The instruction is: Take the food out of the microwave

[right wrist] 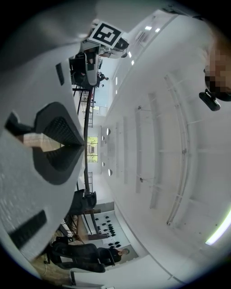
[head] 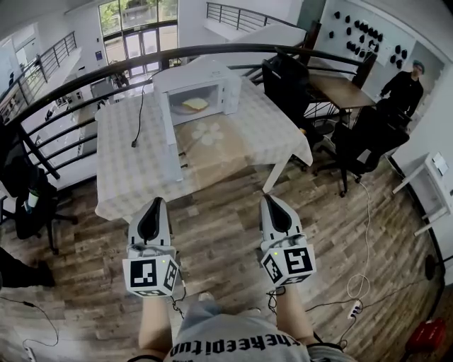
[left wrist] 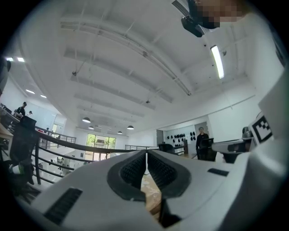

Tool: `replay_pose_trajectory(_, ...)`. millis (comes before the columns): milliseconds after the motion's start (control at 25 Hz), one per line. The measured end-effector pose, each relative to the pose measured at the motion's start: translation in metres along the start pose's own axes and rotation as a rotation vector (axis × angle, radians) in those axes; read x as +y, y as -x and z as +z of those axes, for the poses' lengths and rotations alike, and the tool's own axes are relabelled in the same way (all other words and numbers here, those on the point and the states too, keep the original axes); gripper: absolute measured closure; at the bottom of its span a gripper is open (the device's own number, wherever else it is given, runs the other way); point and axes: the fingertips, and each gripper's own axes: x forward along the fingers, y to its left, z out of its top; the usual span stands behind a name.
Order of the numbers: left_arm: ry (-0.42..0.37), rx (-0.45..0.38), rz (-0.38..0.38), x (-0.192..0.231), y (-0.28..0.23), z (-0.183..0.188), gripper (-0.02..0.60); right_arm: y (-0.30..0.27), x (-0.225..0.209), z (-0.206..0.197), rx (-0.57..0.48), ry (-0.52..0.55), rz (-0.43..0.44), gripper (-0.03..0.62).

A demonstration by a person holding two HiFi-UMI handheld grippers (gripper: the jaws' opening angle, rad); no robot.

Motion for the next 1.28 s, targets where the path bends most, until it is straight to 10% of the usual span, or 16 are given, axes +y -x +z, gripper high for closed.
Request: replay_pose_trajectory(1280,0.019,-0.03,-0.029,0.032,-0.131,-0.012,0.569,-0.13,-0.045,-0.019,-0.008,-0.02,-0.01,0.589)
